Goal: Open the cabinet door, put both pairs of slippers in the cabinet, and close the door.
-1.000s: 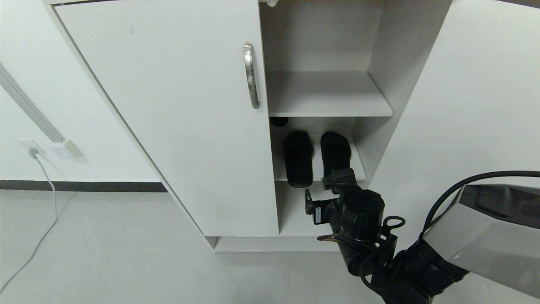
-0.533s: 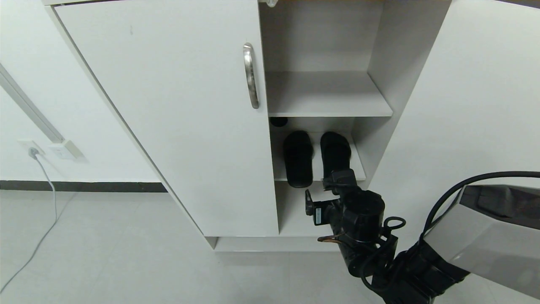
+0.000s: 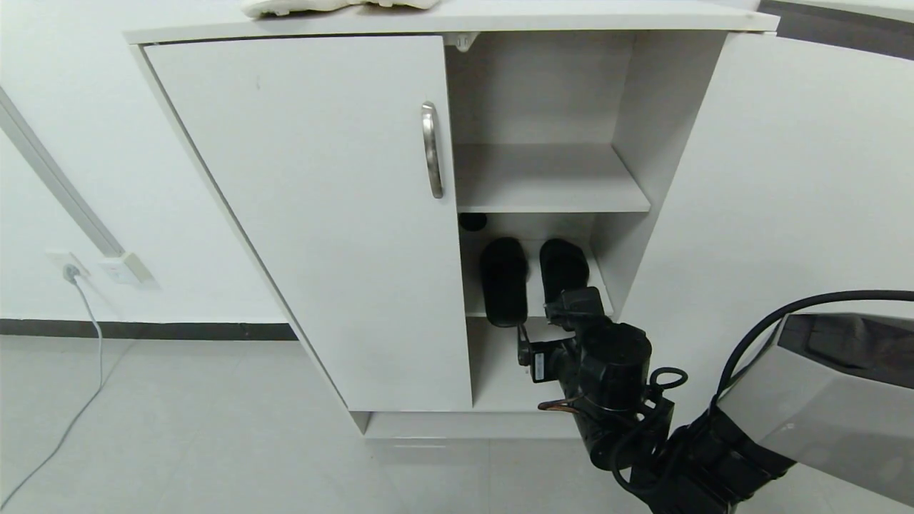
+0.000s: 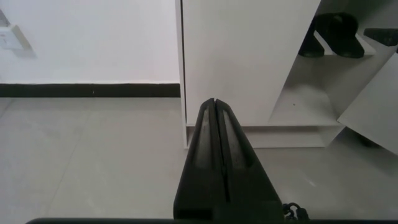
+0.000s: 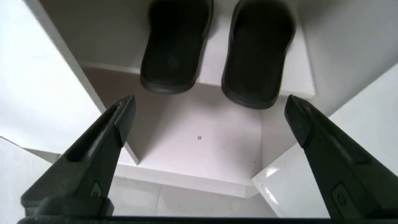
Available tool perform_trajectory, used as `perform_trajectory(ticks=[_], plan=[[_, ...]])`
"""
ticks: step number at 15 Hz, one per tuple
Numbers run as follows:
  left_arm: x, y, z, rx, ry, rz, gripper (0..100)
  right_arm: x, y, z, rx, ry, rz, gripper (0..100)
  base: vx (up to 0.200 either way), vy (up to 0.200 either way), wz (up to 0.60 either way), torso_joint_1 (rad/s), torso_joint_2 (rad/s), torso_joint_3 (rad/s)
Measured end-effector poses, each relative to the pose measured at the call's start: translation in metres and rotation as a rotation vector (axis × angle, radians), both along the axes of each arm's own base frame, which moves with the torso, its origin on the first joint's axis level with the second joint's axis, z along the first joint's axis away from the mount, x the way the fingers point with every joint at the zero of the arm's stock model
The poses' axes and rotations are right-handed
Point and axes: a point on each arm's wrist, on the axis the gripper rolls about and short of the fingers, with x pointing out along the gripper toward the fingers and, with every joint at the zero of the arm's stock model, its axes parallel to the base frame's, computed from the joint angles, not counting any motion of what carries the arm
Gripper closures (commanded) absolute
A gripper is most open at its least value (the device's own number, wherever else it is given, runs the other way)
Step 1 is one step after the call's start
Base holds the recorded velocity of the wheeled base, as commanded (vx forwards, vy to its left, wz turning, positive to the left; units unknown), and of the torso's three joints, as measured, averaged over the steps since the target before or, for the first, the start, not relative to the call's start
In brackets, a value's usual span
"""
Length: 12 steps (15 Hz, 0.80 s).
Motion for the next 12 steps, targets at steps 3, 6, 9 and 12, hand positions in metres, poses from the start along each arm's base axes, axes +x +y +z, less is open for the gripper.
perform_trajectory(ticks=[3, 6, 9, 12], plan=[[0.0, 0.0, 0.0, 0.0, 0.0, 0.0, 100, 0.0, 0.0, -0.0001, 0.0, 0.0, 0.0, 0, 0.0, 0.0, 0.0, -0.001, 0.0, 0.196], [0.0, 0.0, 0.0, 0.0, 0.0, 0.0, 100, -0.0002, -0.0002, -0.0004, -0.002, 0.002, 0.0, 0, 0.0, 0.0, 0.0, -0.001, 0.0, 0.209], [0.0, 0.0, 0.0, 0.0, 0.0, 0.0, 100, -0.0003, -0.0007, -0.001, -0.003, 0.003, -0.001, 0, 0.0, 0.0, 0.0, 0.004, 0.0, 0.207], [0.0, 0.0001, 0.0, 0.001, 0.0, 0.001, 100, -0.0002, -0.0014, -0.0012, -0.006, 0.004, -0.003, 0, 0.0, 0.0, 0.0, -0.001, 0.0, 0.027]])
